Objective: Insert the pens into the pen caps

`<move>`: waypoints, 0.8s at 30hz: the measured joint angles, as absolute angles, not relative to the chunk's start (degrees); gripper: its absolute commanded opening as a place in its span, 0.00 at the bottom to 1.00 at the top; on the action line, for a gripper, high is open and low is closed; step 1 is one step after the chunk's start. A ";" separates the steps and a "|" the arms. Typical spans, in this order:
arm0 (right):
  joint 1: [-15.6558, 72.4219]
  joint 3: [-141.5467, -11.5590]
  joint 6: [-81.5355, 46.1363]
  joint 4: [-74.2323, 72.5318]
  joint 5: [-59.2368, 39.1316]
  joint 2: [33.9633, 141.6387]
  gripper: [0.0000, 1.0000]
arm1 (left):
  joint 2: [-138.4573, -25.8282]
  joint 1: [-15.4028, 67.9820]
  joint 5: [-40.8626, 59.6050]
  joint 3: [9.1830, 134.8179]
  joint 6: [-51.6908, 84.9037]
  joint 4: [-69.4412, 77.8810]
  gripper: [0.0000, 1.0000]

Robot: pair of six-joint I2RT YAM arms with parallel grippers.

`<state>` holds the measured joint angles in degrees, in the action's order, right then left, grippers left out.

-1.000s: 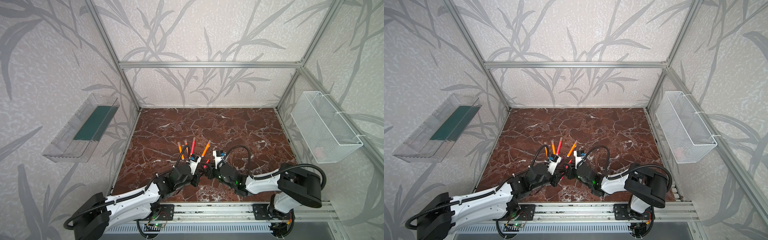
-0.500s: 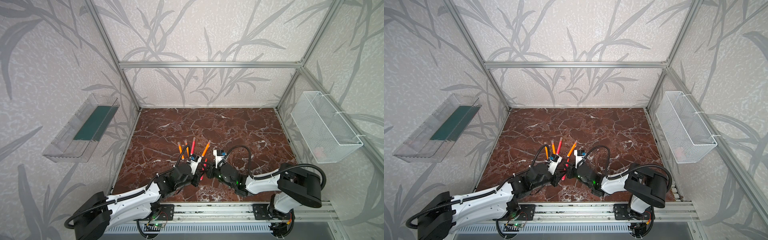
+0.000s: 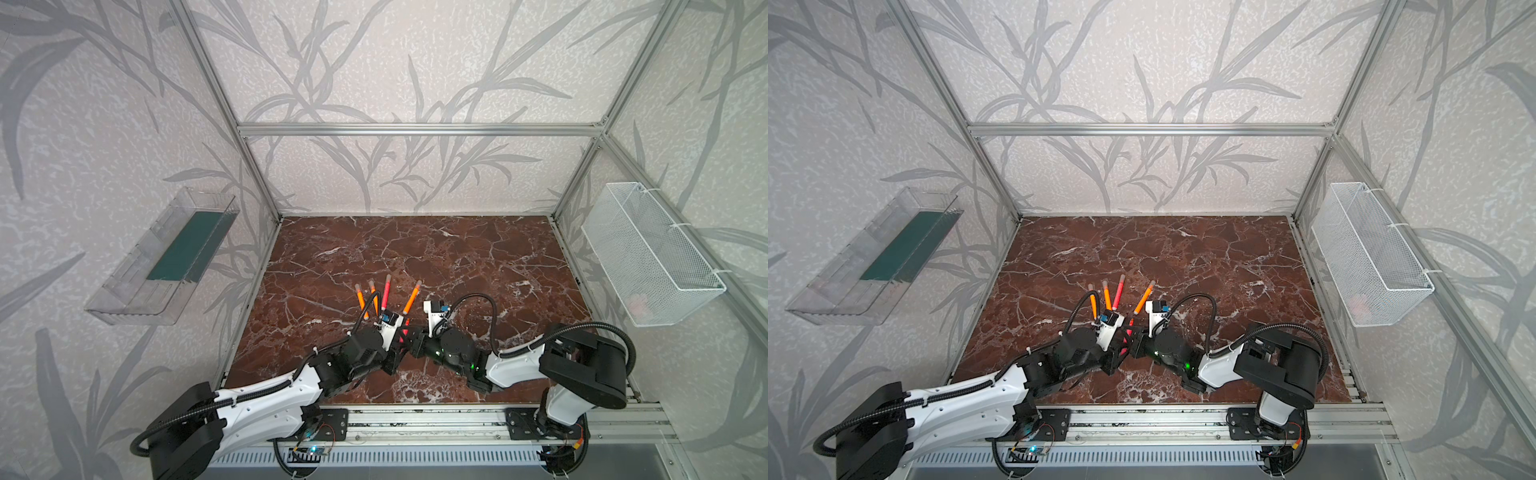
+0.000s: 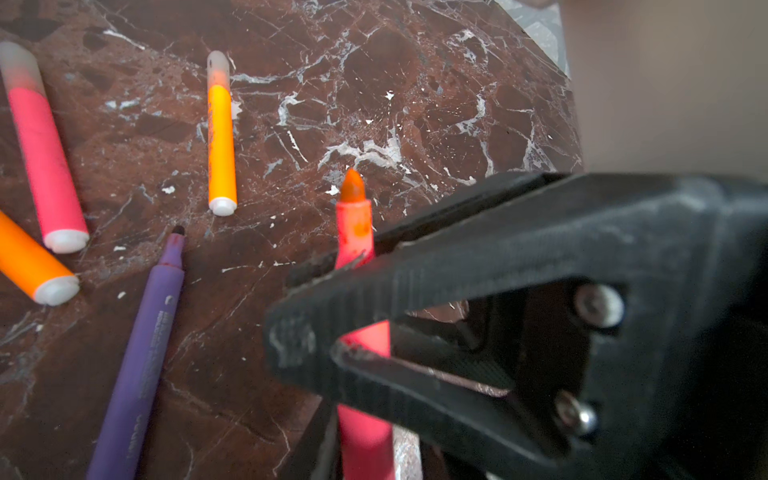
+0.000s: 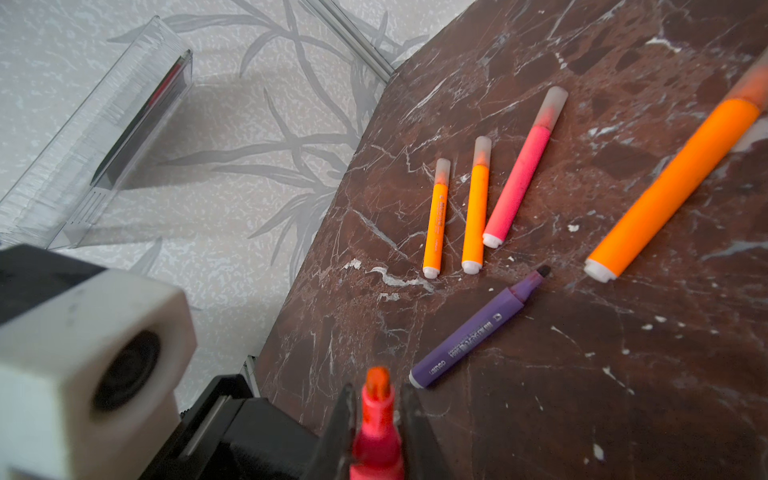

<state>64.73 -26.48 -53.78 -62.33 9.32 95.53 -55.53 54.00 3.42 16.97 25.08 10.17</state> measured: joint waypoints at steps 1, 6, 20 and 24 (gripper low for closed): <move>64.73 -26.48 -53.84 -62.59 9.08 95.74 0.00 | -55.66 54.00 3.05 16.97 25.10 10.20 0.18; 64.77 -26.50 -54.00 -62.78 8.95 96.09 0.00 | -56.29 53.95 2.39 16.93 25.19 10.35 0.15; 65.25 -26.76 -54.24 -64.31 8.93 96.40 0.00 | -58.72 54.02 2.83 16.69 25.10 12.27 0.16; 65.39 -26.96 -54.19 -64.45 9.10 96.51 0.01 | -58.67 54.02 2.42 16.49 25.32 12.58 0.00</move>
